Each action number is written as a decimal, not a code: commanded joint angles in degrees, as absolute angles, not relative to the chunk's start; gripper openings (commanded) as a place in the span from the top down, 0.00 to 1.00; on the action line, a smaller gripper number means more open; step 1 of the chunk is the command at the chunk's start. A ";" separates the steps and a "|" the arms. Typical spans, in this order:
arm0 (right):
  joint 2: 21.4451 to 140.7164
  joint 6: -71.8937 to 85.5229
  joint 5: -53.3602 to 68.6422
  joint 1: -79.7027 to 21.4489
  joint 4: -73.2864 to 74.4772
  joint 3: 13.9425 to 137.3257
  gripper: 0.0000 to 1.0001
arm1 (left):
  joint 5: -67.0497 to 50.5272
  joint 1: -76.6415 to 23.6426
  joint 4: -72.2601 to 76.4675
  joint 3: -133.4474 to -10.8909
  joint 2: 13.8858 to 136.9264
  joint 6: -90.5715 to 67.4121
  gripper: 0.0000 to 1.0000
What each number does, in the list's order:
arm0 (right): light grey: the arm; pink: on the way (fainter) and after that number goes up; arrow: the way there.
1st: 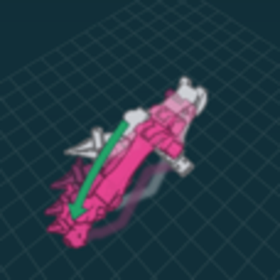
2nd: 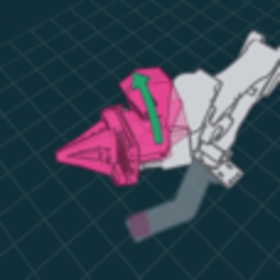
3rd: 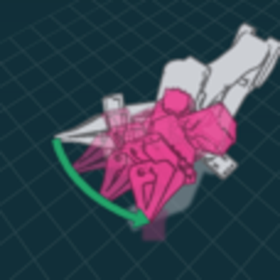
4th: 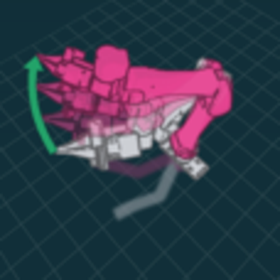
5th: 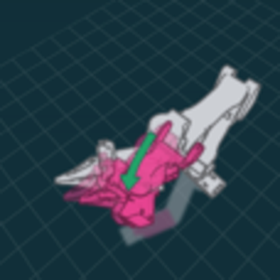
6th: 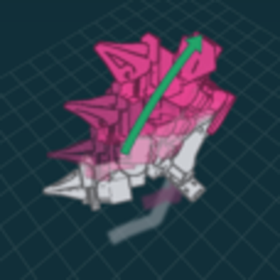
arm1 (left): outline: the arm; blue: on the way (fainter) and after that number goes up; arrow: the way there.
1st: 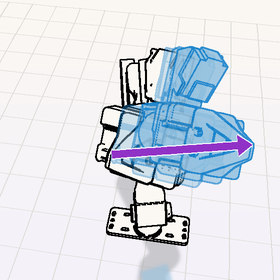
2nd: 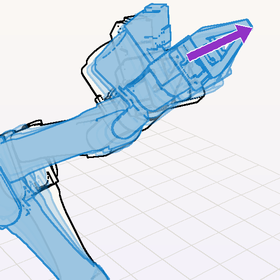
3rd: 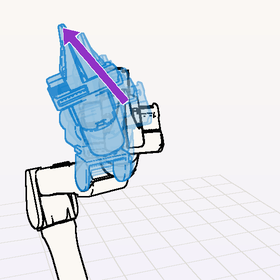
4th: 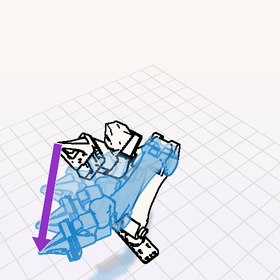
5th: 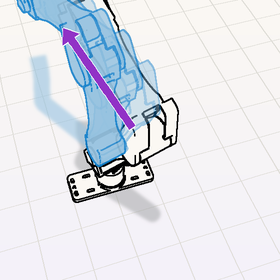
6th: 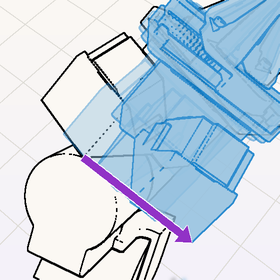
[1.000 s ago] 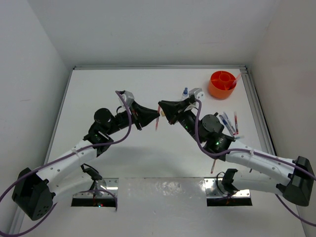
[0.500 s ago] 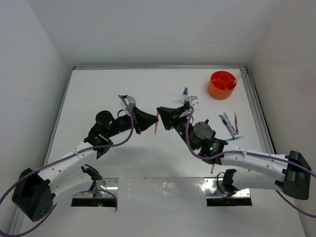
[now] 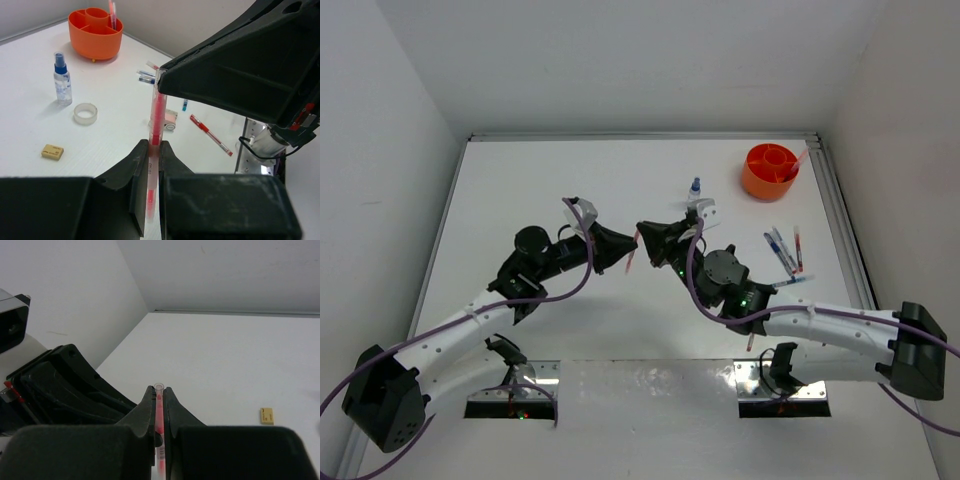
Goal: Sort the stationery into containers
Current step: Close the pen cap on the pen, then place the pen in the storage box.
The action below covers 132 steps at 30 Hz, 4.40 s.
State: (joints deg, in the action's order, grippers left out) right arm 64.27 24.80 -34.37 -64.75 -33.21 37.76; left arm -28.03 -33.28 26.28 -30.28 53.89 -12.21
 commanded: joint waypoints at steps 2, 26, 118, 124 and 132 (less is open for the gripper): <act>65.66 23.12 -28.92 -67.94 -16.61 34.71 1.00 | -23.89 -31.38 42.11 -34.19 50.19 -7.66 1.00; 59.05 11.34 -27.33 -66.97 3.79 60.55 0.32 | -27.33 -31.64 31.29 -34.28 51.50 -7.56 1.00; 96.41 12.58 -43.24 -1.41 -31.18 67.33 1.00 | -18.81 -16.70 34.19 -51.24 82.44 -8.26 0.00; 100.89 8.35 -42.46 -0.71 -37.96 66.53 1.00 | -18.46 -16.61 32.52 -50.98 82.53 -8.52 0.00; 105.20 9.05 -43.07 -0.79 -40.35 66.62 1.00 | -18.11 -16.61 32.34 -50.97 82.88 -8.44 0.00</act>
